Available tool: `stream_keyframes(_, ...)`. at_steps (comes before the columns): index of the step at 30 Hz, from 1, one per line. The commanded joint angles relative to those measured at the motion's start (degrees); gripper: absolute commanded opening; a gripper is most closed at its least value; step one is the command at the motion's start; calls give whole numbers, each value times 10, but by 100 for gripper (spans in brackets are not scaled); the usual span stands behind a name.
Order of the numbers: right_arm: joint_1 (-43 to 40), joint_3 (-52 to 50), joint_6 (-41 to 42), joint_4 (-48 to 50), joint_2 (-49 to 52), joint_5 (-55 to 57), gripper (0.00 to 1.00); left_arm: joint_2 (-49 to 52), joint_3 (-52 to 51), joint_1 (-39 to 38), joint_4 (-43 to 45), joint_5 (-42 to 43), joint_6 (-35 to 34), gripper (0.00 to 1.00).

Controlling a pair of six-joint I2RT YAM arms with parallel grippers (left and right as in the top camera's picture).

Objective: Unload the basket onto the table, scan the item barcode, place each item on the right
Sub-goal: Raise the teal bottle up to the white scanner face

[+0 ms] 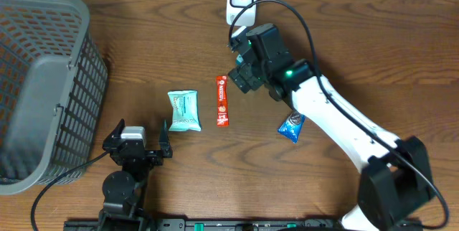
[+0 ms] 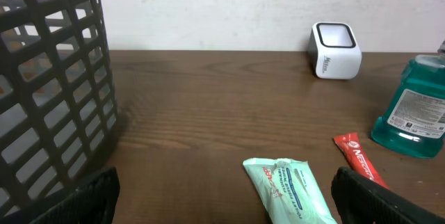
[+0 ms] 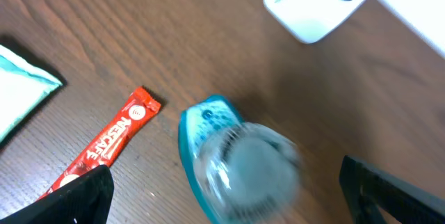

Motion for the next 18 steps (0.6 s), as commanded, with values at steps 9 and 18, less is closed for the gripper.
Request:
stream_keyframes(9, -10, 7, -7, 49, 76, -18, 82, 0, -18, 0, -8, -1, -1, 98)
stream_keyframes(18, -22, 7, -7, 52, 77, -18, 47, 0, -18, 0, -8, 0, -1, 98)
